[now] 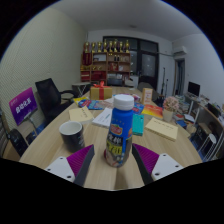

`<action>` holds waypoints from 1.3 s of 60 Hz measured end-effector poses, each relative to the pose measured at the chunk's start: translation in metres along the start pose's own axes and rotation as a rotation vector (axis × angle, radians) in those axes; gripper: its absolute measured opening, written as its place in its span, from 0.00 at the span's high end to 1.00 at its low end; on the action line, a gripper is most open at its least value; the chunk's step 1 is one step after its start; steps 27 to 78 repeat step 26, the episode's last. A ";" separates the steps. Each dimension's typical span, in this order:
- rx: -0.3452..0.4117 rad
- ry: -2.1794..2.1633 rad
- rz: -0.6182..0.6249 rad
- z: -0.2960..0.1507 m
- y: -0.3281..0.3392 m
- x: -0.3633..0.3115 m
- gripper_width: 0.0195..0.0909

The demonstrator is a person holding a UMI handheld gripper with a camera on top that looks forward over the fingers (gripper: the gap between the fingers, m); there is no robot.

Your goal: Pour water

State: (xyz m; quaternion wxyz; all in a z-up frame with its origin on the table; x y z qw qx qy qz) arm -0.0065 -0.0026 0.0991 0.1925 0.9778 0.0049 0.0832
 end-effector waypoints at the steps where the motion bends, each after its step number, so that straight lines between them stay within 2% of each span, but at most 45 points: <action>1: -0.002 -0.001 0.006 0.000 0.008 -0.002 0.11; 18: -0.064 -0.031 0.136 -0.014 0.161 -0.055 0.13; 26: -0.052 -0.062 0.146 -0.033 0.225 -0.082 0.14; 78: -0.052 -0.062 0.146 -0.033 0.225 -0.082 0.14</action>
Point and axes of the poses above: the point between the fingertips, and its own axes, seen from behind it with the camera up: x to the right, z down, y backward, against the way the camera looks, the point moved 5 cm from there along y, backward, against the way the camera looks, and after that the axes turned 8 degrees about y, right-handed, at the moved point
